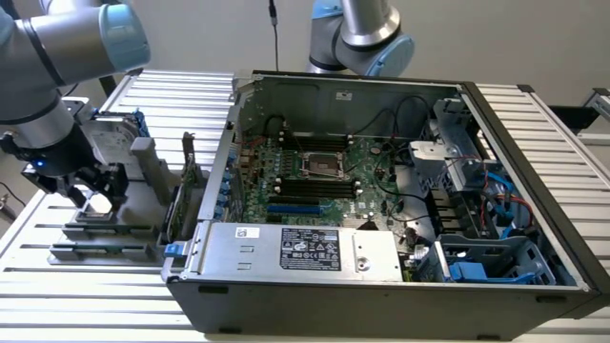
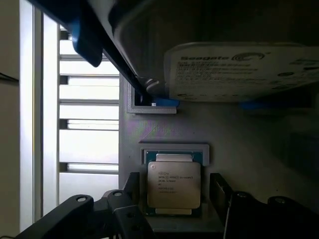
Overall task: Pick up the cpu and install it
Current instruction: 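Pick up the cpu and move it towards the insertion slot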
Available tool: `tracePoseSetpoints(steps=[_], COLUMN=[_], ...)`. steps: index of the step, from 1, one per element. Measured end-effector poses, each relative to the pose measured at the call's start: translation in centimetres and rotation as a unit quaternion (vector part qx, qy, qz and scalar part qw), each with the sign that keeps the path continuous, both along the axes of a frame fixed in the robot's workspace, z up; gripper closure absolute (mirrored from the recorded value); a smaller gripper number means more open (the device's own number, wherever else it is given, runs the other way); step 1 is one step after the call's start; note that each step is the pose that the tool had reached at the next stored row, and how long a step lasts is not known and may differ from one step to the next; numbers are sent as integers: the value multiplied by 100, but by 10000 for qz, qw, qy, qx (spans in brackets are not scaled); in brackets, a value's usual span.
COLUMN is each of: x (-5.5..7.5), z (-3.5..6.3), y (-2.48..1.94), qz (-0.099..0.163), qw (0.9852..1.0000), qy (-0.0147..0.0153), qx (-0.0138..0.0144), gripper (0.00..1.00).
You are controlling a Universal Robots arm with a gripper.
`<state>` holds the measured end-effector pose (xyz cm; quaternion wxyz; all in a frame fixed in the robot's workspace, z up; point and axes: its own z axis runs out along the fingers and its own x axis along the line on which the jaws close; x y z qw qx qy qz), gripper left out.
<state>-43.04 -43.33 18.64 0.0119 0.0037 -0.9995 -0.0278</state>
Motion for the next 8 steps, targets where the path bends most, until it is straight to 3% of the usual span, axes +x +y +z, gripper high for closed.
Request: tracePoseSetpoints(steps=[8], x=[1], z=[-23], y=[0], qz=[1], qw=[10000], qy=[0], qx=[23], gripper=[33])
